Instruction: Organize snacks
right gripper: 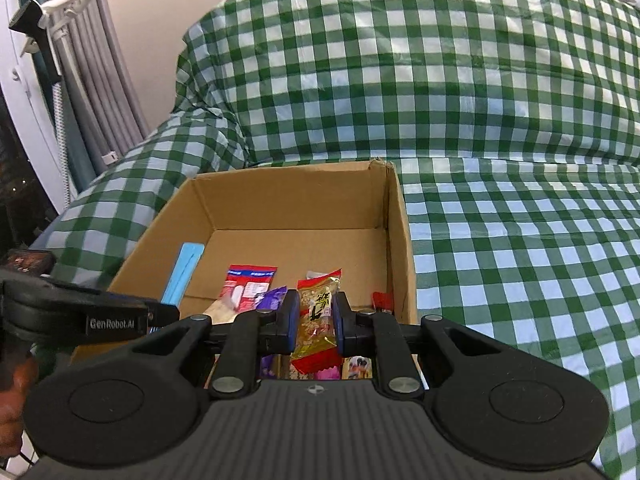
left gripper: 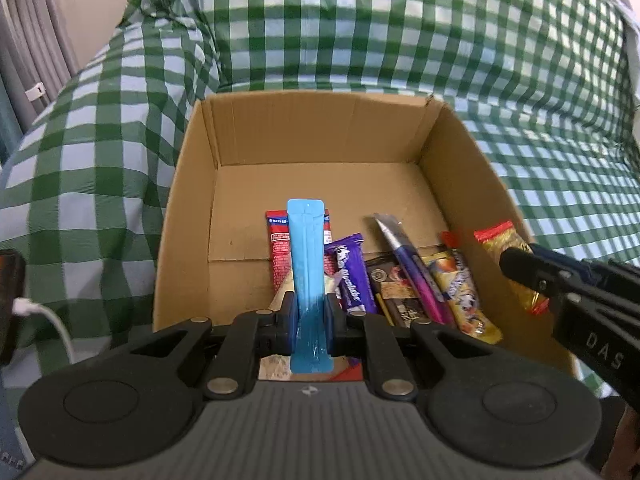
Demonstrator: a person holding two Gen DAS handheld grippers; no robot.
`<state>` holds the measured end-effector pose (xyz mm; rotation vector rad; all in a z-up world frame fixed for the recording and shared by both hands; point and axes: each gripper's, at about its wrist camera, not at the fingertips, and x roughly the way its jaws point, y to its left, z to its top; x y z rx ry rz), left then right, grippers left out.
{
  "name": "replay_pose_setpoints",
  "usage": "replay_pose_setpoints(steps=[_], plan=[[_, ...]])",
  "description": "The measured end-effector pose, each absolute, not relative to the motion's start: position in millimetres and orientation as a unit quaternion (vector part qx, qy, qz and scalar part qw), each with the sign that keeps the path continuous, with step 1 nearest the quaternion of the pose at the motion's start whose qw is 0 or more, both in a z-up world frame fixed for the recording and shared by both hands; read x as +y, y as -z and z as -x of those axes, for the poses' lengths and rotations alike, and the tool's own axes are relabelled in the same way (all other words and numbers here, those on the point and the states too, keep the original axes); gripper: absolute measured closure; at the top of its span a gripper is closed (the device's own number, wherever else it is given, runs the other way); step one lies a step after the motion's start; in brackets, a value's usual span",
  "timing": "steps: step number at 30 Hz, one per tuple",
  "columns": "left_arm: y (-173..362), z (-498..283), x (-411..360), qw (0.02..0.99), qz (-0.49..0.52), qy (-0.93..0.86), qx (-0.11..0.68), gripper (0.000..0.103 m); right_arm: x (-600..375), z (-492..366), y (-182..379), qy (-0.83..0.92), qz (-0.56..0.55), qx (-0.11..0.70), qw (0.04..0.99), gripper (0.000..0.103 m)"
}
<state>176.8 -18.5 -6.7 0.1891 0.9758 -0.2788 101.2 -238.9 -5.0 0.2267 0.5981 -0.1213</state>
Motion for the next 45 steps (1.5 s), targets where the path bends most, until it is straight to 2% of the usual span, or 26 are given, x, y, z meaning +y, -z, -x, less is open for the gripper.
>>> replay_pose_setpoints(steps=[6, 8, 9, 10, 11, 13, 16, 24, 30, 45], plan=[[23, -195, -21, 0.866, -0.102, 0.122, 0.475, 0.086, -244, -123, 20, 0.066, -0.114, 0.305, 0.943, 0.084], [22, -198, -22, 0.869, -0.107, 0.115, 0.47, 0.057, -246, -127, 22, 0.072, -0.115, 0.306, 0.942, 0.081], [20, -200, -23, 0.868, -0.11, 0.11, 0.471, 0.014, -247, -131, 20, 0.072, -0.115, 0.309, 0.941, 0.074], [17, -201, -23, 0.869, -0.109, 0.105, 0.471, 0.002, -249, -134, 17, 0.076, -0.119, 0.309, 0.94, 0.049], [11, -200, -21, 0.875, -0.106, 0.101, 0.462, 0.0, -250, -134, 13, 0.081, -0.123, 0.303, 0.941, 0.024], [2, -194, -18, 0.881, -0.112, 0.102, 0.449, 0.0, -251, -127, 1, 0.087, -0.123, 0.275, 0.95, 0.012], [-5, -178, -18, 0.882, -0.137, 0.09, 0.443, 0.0, -246, -110, -11, 0.098, -0.105, 0.259, 0.955, 0.005], [-24, -88, -7, 0.886, -0.134, 0.09, 0.435, 0.0, -216, -24, -26, 0.098, -0.11, 0.261, 0.954, 0.003], [-34, -23, 1, 0.884, -0.142, 0.087, 0.436, 0.0, -180, 48, -29, 0.11, -0.067, 0.247, 0.96, 0.002], [-50, 61, 28, 0.9, -0.149, 0.067, 0.403, 0.0, -147, 118, -34, 0.127, -0.053, 0.226, 0.964, 0.001]])
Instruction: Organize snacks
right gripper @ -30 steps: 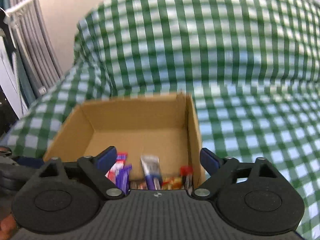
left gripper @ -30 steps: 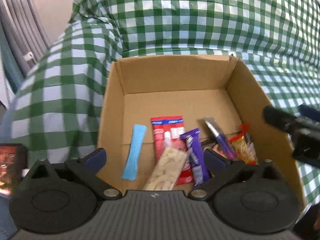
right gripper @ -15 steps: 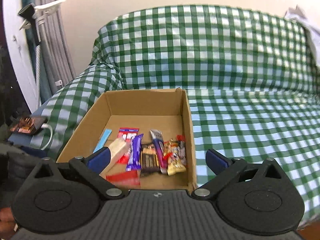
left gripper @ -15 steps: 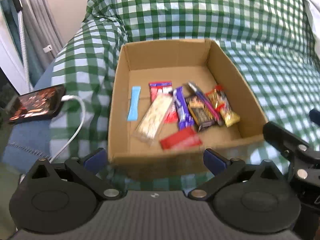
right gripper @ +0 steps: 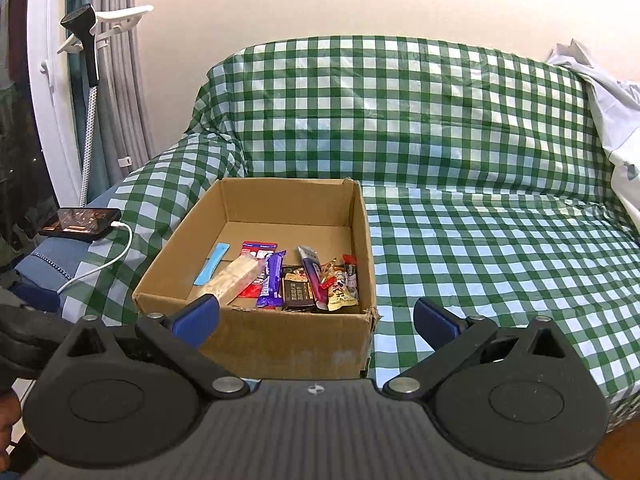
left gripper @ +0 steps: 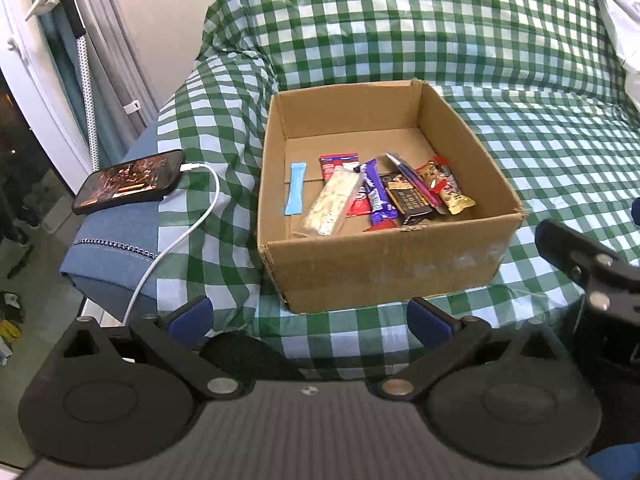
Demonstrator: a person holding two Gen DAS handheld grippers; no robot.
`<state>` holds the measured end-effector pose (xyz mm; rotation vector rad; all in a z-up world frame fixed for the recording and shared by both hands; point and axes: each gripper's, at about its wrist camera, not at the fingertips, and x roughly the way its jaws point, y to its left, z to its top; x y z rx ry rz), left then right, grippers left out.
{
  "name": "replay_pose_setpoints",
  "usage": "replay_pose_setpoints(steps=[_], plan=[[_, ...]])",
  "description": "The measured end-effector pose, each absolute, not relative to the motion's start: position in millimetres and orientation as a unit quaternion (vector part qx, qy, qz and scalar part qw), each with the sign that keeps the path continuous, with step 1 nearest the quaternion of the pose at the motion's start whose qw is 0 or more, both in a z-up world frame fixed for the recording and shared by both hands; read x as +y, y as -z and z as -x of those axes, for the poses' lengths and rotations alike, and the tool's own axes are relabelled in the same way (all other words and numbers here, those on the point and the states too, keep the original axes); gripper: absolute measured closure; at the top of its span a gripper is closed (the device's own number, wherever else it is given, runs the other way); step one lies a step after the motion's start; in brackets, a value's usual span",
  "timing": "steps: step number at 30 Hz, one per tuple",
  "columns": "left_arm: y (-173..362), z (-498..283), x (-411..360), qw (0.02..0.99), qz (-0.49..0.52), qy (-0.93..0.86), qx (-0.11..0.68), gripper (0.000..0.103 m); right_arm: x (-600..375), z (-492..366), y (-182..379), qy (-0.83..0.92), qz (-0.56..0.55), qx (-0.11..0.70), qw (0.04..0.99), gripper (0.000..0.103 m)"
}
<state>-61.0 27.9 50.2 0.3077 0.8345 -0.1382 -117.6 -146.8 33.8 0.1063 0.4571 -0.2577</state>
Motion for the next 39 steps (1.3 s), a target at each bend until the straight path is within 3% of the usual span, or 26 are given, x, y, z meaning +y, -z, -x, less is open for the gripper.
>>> replay_pose_setpoints(steps=[39], plan=[[-52, 71, 25, 0.901, -0.152, 0.073, 0.4, 0.0, -141, 134, -42, 0.128, -0.038, 0.211, 0.968, 0.001]])
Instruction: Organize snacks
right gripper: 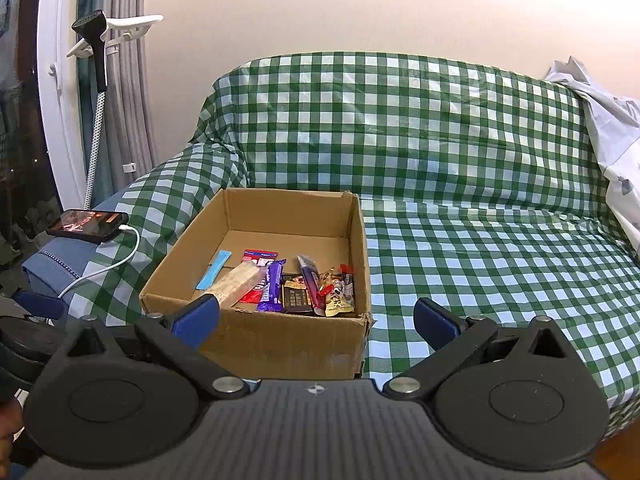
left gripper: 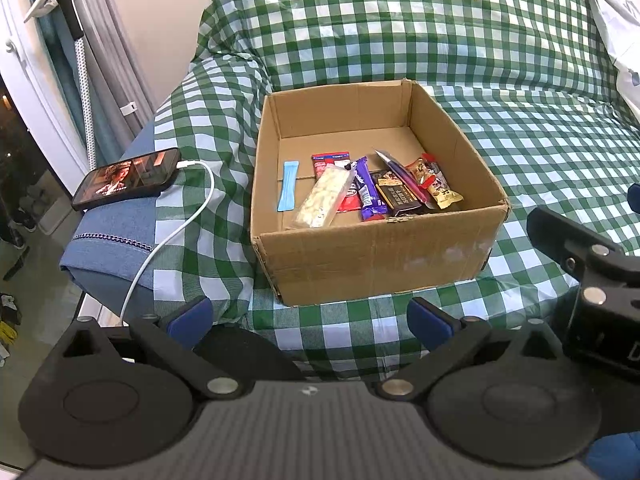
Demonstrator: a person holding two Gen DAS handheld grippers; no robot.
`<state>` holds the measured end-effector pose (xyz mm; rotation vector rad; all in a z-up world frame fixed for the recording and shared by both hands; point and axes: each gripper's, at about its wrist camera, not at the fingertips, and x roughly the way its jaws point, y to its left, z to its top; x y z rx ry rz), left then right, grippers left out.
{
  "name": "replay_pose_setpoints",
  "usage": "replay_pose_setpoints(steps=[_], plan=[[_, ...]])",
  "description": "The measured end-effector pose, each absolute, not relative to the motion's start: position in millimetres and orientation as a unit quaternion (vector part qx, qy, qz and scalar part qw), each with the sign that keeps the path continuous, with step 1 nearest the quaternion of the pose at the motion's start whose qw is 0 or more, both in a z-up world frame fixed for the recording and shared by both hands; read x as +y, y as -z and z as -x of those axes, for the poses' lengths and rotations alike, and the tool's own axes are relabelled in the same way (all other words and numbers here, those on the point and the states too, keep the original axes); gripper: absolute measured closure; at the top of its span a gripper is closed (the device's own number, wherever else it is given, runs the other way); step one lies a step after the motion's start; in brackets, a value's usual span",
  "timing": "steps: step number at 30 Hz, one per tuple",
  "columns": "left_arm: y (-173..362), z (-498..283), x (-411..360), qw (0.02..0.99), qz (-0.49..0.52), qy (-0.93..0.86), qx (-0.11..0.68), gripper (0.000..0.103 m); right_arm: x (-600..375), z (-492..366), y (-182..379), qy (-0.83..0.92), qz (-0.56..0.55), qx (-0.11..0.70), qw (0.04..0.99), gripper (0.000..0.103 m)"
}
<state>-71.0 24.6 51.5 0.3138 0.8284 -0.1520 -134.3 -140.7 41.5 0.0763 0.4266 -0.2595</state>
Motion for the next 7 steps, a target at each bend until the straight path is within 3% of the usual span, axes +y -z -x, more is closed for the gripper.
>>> replay_pose_setpoints(steps=[7], plan=[[-50.2, 70.2, 26.6, 0.903, -0.154, 0.068, 0.395, 0.0, -139.5, 133.5, -40.9, 0.128, -0.039, 0.212, 0.968, 0.001]])
